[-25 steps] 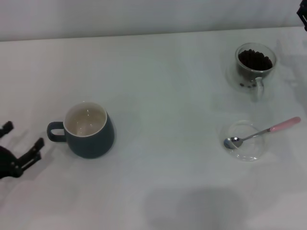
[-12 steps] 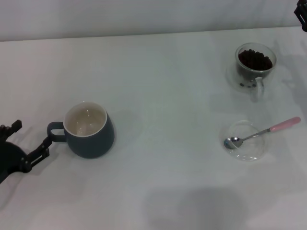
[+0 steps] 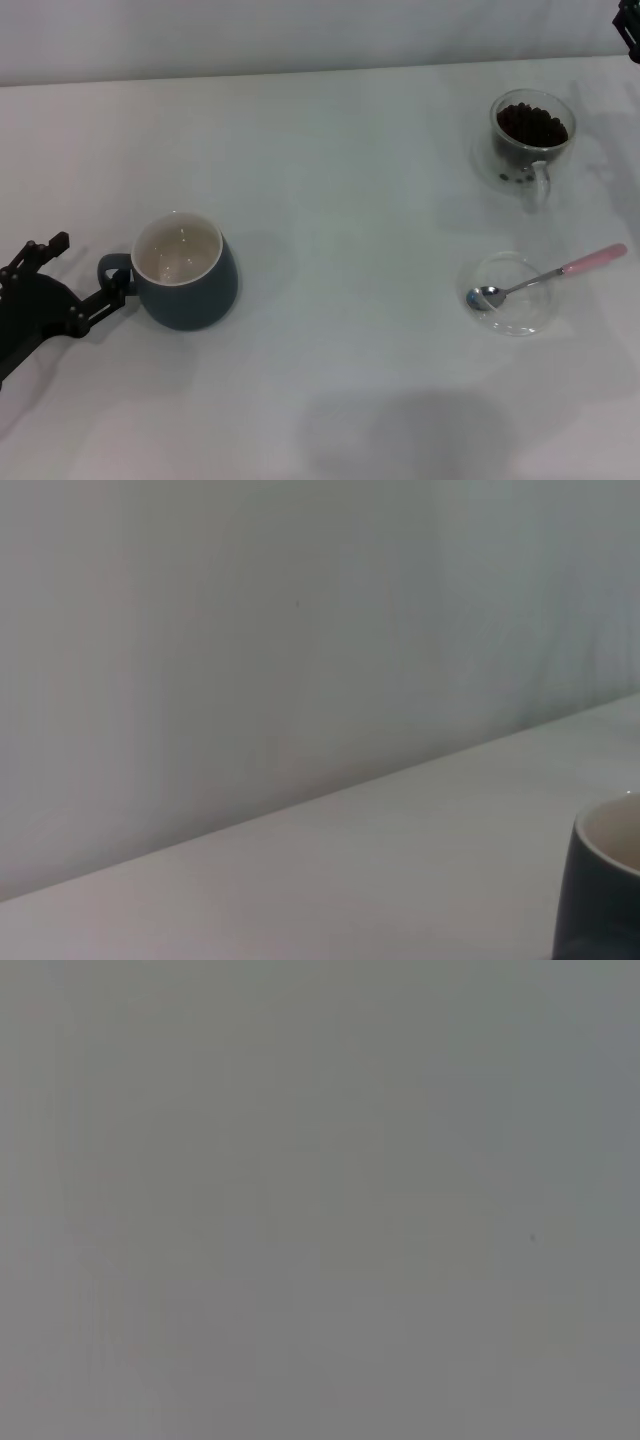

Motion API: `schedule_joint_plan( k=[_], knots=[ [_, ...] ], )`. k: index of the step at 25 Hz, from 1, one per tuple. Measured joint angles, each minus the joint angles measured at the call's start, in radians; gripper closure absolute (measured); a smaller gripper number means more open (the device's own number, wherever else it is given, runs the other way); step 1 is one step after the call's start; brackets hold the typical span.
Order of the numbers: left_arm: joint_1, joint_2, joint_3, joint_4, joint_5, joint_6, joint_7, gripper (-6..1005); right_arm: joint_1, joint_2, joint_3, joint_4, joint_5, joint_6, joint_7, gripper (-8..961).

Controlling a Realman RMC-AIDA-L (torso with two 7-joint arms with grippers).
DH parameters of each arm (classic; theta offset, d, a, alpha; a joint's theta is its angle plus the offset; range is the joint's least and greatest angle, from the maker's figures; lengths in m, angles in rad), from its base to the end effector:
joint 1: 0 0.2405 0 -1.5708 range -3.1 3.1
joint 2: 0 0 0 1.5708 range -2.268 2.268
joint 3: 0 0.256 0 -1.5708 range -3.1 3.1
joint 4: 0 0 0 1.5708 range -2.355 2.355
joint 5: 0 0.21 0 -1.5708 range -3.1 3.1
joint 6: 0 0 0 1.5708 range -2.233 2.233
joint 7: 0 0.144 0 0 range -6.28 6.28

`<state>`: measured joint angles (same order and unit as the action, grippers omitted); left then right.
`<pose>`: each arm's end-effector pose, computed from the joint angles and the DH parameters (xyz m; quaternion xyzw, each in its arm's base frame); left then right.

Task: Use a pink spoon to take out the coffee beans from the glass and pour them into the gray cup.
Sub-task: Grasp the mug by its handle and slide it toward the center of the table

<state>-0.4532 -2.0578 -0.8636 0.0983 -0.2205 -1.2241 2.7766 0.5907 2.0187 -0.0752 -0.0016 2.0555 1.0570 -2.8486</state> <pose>-0.3552 0.2841 -0.0470 -0.8658 -0.1848 -0.1973 0.4211 0.3558 0.3771 0.0535 -0.5995 0.3005 0.3004 0.6783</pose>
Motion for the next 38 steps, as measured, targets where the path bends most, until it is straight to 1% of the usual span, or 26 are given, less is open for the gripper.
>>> schedule_joint_plan(
  k=[7, 10, 15, 24, 31, 33, 35, 36, 38],
  knots=[
    [0.001, -0.013, -0.008, -0.008, -0.013, 0.003, 0.045, 183, 0.007, -0.001, 0.0, 0.0, 0.0, -0.001, 0.0, 94],
    [0.007, -0.015, -0.009, -0.023, -0.021, 0.005, 0.049, 212, 0.008, -0.001, 0.0, 0.0, 0.0, -0.001, 0.0, 94],
    [0.022, -0.018, -0.009, -0.05, -0.029, 0.006, 0.049, 433, 0.001, 0.002, 0.0, 0.002, 0.0, -0.001, 0.0, 95],
    [0.032, -0.018, -0.006, -0.069, -0.03, 0.007, 0.049, 671, -0.001, 0.001, 0.0, 0.024, -0.002, 0.004, 0.001, 95],
    [0.038, -0.019, -0.007, -0.109, -0.029, 0.018, 0.05, 867, -0.003, 0.001, 0.0, 0.025, -0.003, 0.012, 0.002, 95],
    [0.024, -0.019, -0.001, -0.146, -0.02, 0.05, 0.05, 866, -0.003, 0.001, 0.0, 0.025, -0.003, 0.012, 0.002, 95],
    [0.019, -0.019, -0.001, -0.153, -0.017, 0.06, 0.05, 866, -0.003, 0.002, 0.0, 0.025, -0.003, 0.012, 0.002, 95],
    [-0.001, -0.02, -0.001, -0.183, 0.007, 0.096, 0.051, 866, -0.003, 0.001, 0.0, 0.025, -0.003, 0.012, 0.002, 95],
    [-0.015, -0.021, 0.0, -0.202, 0.028, 0.118, 0.051, 865, -0.003, 0.002, 0.0, 0.025, -0.003, 0.012, 0.002, 95]
  ],
)
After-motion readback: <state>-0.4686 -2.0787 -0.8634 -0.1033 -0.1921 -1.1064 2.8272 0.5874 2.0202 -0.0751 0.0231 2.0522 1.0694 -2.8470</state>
